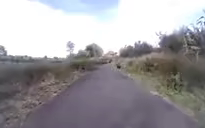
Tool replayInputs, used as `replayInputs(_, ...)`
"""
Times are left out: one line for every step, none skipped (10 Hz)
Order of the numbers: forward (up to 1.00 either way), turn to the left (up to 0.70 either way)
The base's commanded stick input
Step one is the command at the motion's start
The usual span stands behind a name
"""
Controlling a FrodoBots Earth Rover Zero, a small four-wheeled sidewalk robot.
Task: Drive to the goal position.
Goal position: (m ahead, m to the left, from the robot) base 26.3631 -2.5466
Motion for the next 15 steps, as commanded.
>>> replayInputs(0.85, -0.34)
replayInputs(0.85, -0.34)
replayInputs(0.85, -0.34)
replayInputs(0.85, 0.00)
replayInputs(0.85, 0.00)
replayInputs(0.85, 0.00)
replayInputs(0.85, 0.00)
replayInputs(0.85, 0.00)
replayInputs(0.85, 0.00)
replayInputs(0.85, 0.00)
replayInputs(0.85, 0.00)
replayInputs(0.85, 0.00)
replayInputs(0.85, -0.03)
replayInputs(0.85, -0.33)
replayInputs(0.85, -0.34)
